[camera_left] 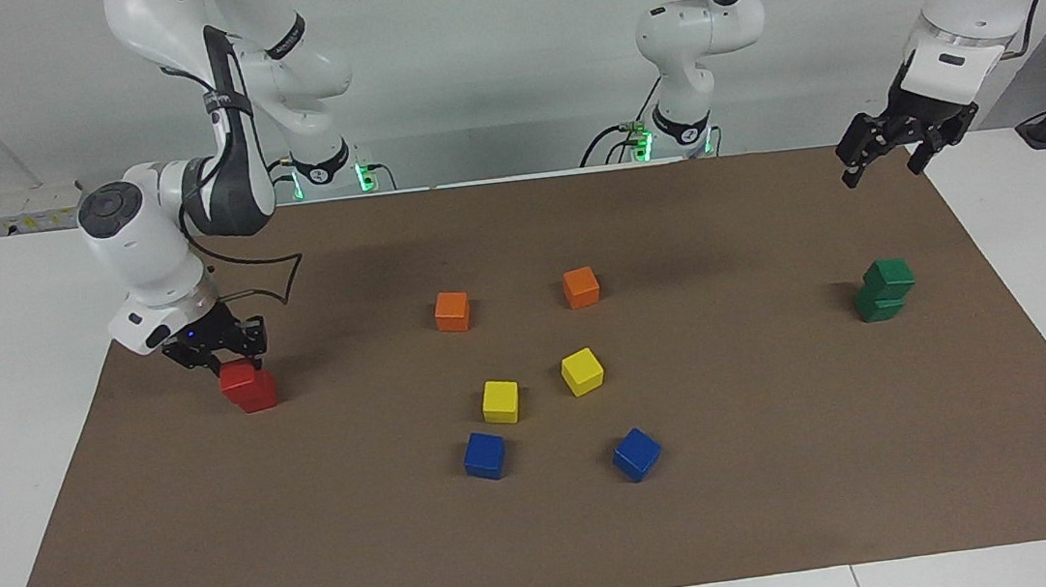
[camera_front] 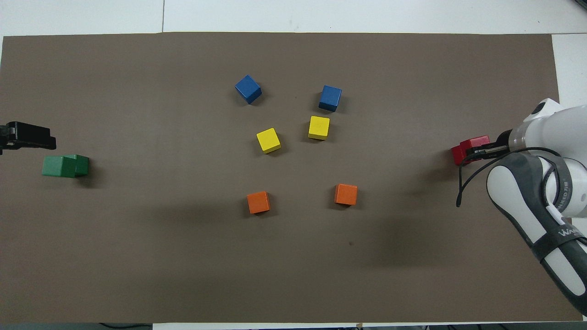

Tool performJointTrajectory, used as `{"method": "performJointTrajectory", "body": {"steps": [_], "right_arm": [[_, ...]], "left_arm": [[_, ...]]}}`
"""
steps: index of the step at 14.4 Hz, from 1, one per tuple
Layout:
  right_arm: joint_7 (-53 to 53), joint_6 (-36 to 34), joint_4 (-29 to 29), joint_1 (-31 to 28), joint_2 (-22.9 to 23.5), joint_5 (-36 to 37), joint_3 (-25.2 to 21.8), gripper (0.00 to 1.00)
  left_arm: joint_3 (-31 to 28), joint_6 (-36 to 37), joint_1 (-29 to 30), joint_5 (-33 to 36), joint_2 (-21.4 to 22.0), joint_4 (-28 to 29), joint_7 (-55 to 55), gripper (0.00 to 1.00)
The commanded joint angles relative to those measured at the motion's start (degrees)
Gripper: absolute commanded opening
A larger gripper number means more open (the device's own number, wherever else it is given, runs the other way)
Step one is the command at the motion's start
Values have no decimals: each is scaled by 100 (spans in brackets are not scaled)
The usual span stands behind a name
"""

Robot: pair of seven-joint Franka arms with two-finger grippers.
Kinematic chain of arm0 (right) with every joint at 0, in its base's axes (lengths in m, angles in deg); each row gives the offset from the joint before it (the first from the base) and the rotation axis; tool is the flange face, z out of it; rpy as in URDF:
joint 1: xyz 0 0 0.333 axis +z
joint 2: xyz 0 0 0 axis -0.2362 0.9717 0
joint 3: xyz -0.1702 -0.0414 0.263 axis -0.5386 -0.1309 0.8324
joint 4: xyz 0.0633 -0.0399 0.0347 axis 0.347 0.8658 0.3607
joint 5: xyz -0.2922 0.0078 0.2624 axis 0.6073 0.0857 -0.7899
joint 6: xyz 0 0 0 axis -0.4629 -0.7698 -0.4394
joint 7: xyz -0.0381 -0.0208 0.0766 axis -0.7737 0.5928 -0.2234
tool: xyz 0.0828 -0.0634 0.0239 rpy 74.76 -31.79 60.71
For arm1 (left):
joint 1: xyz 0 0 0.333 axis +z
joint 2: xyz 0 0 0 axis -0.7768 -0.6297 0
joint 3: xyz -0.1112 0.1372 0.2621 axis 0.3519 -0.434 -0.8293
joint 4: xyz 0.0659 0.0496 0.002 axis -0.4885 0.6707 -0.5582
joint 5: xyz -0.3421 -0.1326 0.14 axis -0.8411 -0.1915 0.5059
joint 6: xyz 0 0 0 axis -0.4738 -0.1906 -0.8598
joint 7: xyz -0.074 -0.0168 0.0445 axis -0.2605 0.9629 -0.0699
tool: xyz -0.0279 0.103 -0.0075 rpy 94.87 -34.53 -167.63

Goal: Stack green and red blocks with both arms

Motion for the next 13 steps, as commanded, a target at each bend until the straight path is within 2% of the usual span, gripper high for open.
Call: {"method": "performJointTrajectory", "body": {"steps": [1,11,12,13], "right_arm": [[-54,147,253,-11,-101,-23,31,4],[-45,147,279,-11,-101,-23,31,5],[-54,147,279,-11,-101,-23,31,6],[-46,156,279,-11,-101,-23,31,13]], "left_arm": [[-34,2,-24,-22,26,-14,-61,100],[-43,2,-24,-22,26,-14,-44,100],[-43,10,-24,-22,26,-14,-44,100],[-43,11,-24,-22,26,-5,-44,100]]}}
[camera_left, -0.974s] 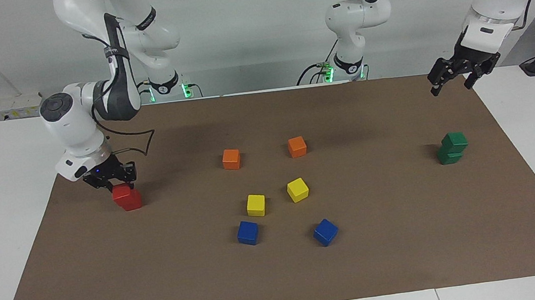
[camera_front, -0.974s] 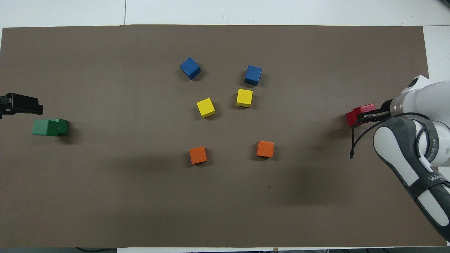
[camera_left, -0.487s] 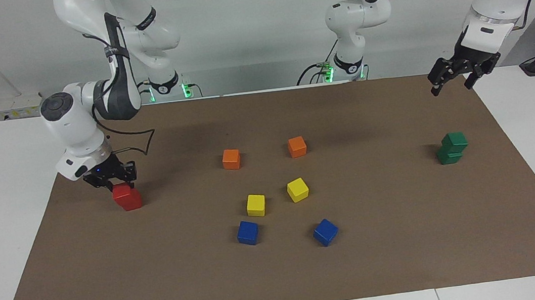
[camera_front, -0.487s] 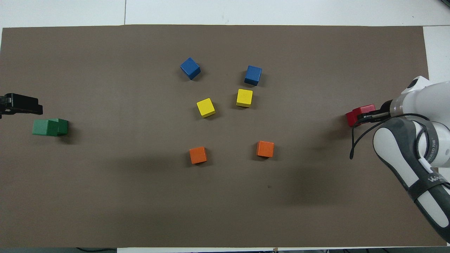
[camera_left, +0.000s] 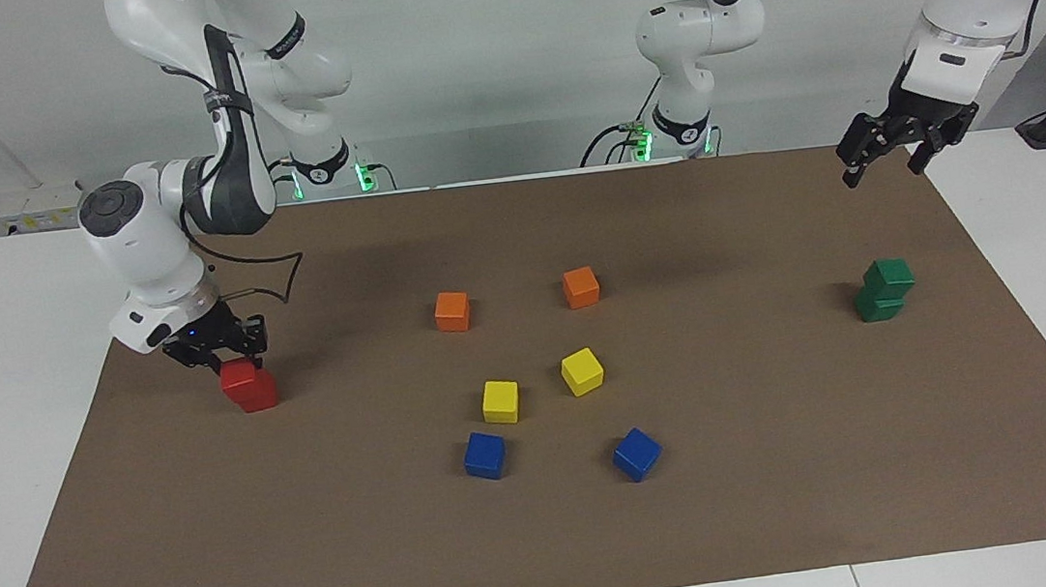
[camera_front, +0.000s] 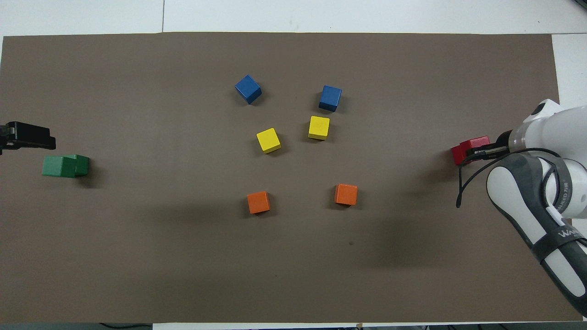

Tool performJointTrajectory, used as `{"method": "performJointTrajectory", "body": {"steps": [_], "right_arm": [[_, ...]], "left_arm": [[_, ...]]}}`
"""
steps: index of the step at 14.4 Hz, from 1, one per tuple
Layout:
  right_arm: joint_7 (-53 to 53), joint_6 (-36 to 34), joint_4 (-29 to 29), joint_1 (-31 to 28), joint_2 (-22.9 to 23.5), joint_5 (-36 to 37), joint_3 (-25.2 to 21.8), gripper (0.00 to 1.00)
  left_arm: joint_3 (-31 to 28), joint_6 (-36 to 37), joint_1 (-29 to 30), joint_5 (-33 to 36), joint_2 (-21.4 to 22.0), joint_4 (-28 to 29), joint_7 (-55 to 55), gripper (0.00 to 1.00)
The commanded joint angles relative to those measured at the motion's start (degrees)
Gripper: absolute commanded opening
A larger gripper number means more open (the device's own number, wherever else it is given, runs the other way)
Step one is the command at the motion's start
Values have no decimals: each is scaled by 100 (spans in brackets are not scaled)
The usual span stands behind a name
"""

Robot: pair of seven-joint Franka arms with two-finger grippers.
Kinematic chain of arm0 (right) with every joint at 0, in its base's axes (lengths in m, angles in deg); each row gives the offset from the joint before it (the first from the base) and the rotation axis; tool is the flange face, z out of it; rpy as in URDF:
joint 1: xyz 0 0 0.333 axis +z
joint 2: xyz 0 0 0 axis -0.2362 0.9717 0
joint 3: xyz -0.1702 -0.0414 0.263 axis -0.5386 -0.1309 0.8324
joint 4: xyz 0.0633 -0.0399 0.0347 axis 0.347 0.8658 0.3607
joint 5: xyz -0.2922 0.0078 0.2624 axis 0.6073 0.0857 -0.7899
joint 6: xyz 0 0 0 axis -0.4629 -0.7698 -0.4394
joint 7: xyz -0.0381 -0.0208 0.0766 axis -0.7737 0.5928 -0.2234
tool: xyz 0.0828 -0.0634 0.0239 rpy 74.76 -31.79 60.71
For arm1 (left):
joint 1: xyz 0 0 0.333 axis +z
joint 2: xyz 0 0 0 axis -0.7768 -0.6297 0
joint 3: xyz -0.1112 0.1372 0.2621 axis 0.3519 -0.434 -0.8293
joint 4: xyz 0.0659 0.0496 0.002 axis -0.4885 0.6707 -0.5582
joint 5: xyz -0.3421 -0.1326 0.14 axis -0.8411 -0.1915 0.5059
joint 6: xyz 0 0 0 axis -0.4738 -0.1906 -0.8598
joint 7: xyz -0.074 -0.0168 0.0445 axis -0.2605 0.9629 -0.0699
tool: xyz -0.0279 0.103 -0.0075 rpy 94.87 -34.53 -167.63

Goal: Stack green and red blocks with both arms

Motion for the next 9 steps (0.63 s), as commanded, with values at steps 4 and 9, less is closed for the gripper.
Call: {"method": "performJointTrajectory", "body": {"steps": [4,9], "right_arm": [[-150,164,215,50,-70,-23,29,100],[-212,33,5,59,-17,-23,46,100]], "left_arm": [[-39,11,-25,-22,26,-14,-26,100],[-39,11,-25,-22,26,-5,-17,100]]}}
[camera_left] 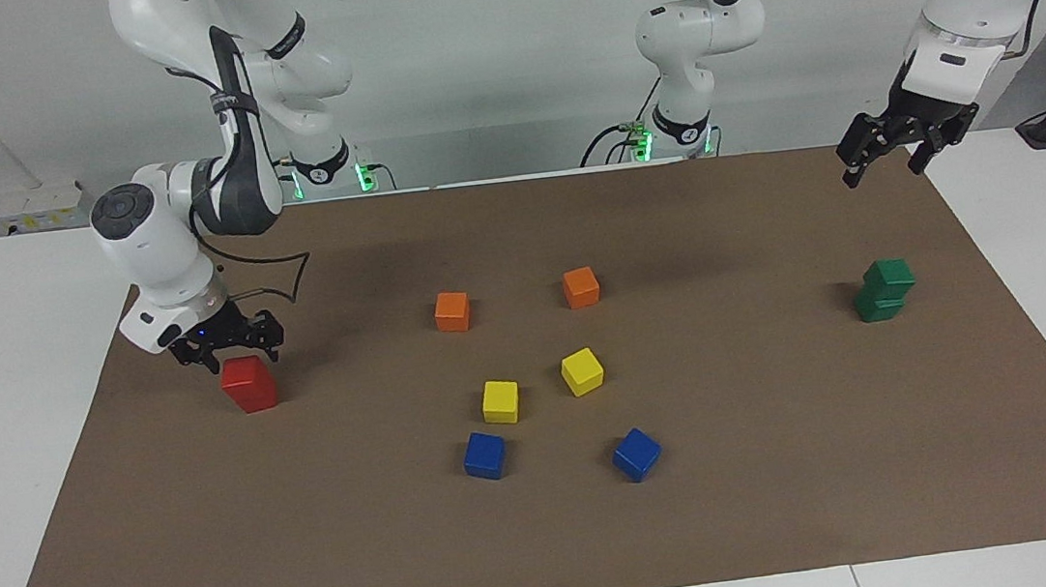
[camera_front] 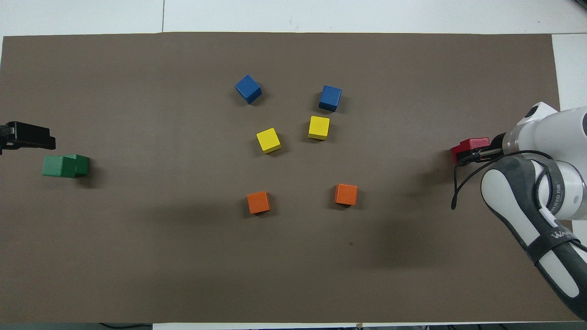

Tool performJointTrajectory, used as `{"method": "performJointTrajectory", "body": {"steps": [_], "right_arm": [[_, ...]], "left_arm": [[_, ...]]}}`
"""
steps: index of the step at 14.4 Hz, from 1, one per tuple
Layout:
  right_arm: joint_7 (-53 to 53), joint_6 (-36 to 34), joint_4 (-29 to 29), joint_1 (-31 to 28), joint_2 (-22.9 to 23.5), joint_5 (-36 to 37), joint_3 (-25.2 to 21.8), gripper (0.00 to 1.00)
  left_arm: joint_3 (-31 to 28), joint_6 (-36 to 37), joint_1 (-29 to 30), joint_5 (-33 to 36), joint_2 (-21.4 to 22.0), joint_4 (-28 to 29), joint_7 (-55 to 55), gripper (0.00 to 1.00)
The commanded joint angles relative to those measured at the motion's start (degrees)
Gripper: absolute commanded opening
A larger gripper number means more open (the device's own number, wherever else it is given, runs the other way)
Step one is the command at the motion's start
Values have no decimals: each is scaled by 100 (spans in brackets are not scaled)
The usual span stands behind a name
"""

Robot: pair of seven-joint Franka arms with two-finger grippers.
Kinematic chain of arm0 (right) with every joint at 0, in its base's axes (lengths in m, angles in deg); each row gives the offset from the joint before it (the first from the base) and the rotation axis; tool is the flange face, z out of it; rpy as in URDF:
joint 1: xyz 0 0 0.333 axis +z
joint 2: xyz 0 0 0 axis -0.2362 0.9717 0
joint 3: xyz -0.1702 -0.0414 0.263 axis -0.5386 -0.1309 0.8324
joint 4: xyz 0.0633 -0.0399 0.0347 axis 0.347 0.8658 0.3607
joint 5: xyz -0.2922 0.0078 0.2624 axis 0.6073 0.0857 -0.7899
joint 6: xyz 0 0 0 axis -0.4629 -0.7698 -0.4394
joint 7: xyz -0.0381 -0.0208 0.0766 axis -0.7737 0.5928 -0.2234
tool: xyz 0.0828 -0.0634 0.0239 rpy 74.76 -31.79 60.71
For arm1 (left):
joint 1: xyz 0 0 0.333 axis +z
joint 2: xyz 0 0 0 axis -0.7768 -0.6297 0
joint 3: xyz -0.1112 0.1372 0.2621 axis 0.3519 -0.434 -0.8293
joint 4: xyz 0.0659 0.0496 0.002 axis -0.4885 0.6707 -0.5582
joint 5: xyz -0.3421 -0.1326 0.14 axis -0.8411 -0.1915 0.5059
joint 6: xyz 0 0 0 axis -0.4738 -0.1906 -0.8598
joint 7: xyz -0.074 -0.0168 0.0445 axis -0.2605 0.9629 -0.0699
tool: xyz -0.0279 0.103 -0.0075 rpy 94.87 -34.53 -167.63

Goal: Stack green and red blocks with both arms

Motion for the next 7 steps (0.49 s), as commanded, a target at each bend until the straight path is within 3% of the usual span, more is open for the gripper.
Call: {"method": "performJointTrajectory", "body": {"steps": [1,5,7], "right_arm": [[-125,-120,-161,2,-57,-23,59,100],[-678,-1620,-1285,352,-285,-32,138,100],[-705,-2053,-1594,406,-495,-40,147,100]], "left_arm": [[-38,10,-25,-22,26,-14,-17,100],[-38,10,-42,-22,26,-14,-26,100],[-38,10,-42,-22,26,-14,-26,100]]}}
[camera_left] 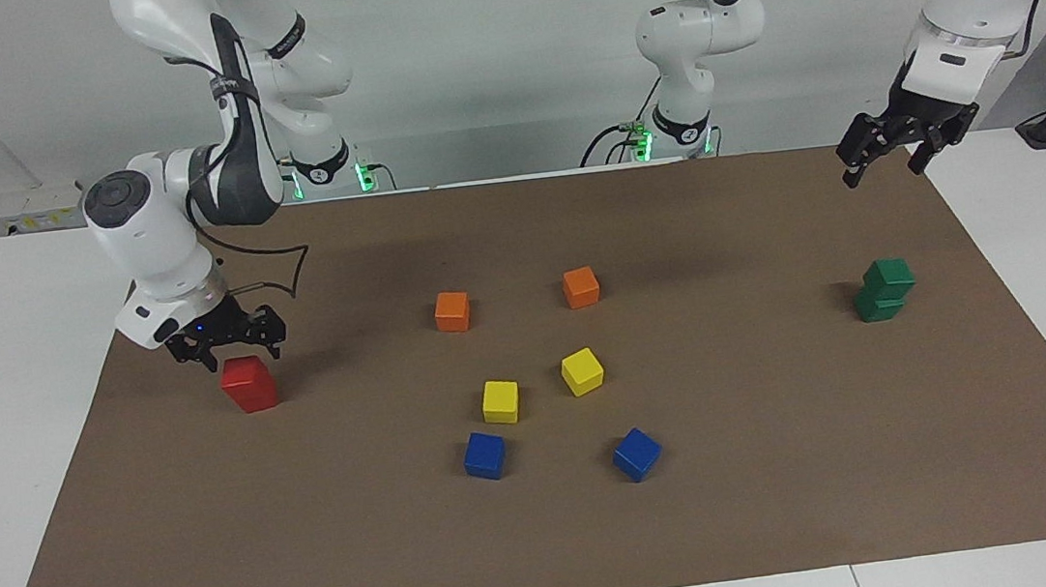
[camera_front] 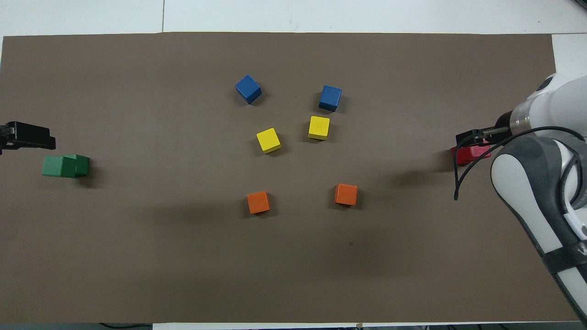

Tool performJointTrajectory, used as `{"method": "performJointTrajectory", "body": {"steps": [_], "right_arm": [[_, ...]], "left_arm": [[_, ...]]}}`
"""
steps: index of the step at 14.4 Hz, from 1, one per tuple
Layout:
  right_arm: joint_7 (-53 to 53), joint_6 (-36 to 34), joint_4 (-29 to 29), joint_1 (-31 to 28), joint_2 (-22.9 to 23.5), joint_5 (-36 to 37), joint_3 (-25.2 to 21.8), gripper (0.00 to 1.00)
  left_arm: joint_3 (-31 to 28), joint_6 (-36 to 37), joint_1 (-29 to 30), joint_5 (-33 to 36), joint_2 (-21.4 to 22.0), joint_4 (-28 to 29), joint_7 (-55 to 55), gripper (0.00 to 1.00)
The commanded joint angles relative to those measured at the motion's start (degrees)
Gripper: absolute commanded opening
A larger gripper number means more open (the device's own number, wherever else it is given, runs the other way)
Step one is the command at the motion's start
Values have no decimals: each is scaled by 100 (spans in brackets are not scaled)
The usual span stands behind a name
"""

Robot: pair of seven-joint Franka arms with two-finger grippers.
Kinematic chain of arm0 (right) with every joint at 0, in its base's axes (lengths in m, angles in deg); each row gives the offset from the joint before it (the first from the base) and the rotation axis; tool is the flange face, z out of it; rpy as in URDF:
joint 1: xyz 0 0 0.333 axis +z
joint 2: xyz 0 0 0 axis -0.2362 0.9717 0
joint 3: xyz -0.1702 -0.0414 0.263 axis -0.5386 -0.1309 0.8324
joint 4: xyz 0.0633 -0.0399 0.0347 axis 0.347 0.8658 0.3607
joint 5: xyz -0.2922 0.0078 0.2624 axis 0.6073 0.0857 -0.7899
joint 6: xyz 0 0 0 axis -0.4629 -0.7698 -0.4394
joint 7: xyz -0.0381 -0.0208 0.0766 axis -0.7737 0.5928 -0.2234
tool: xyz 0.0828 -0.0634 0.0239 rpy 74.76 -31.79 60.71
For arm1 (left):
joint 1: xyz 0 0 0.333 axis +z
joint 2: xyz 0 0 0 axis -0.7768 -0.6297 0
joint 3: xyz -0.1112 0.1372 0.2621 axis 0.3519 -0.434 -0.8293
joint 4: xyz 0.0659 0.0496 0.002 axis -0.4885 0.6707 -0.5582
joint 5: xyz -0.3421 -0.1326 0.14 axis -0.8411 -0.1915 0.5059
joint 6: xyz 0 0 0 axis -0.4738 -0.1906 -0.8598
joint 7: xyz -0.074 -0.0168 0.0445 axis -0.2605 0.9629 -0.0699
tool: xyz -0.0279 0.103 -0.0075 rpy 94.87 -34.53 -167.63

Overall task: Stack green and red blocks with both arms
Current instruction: 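Open the right gripper and withdraw it from the red stack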

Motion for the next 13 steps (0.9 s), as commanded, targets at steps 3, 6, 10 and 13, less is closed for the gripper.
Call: {"method": "performJointTrajectory", "body": {"steps": [3,6,10,13], "right_arm": [[-74,-939,-288,61,-706,-38,45,100],[-30,-1616,-568,53,-1050,-47,10,100],[-56,-2085,-876,9,-1121,-56,-34,100],[-179,-2128,-1148,-35,-832,-283,-43,100]], "left_arm": [[-38,2,-42,-22,26,-14,-26,100],[-30,-7,-51,-22,26,-14,-52,100],[-21,-33,-51,-31,35,4,-61,100],[-21,-51,-51,-188,26,4,-61,100]]}}
